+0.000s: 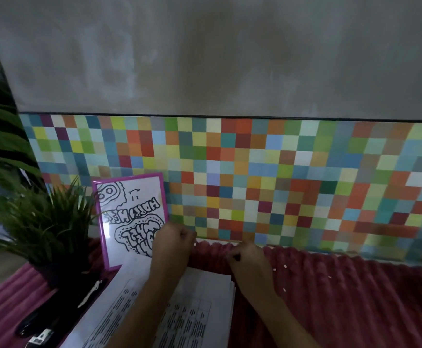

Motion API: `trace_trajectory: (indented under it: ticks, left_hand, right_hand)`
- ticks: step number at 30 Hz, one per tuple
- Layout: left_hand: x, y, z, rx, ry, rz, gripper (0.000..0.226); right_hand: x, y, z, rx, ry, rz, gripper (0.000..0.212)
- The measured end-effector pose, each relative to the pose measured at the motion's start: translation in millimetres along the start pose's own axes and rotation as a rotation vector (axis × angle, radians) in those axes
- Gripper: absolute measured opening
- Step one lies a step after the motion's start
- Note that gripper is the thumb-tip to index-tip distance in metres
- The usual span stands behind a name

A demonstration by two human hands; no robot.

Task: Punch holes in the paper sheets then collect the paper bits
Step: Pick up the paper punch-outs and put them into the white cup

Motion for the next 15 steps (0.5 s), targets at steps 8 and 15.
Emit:
trace_trajectory:
  ticks: [8,15]
  left_hand:
    - [10,-10,41,0.454,-0.172,-0.186,0.015]
    - [9,-9,48,0.611,-0.194,-0.166,0.021]
  right_hand:
    - [2,18,-6,0.255,0.059,0.163,0.02]
    - [16,24,-26,0.438,-0.135,0.146,0.028]
Point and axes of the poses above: each hand's wrist, its own x-axis towards the middle knuckle, its own z-axis out of the palm, y = z × x, the point moved 8 cm from there along x, towards the middle knuckle, and after that the axes turned 11 degrees about -x, right-handed, at the moved point
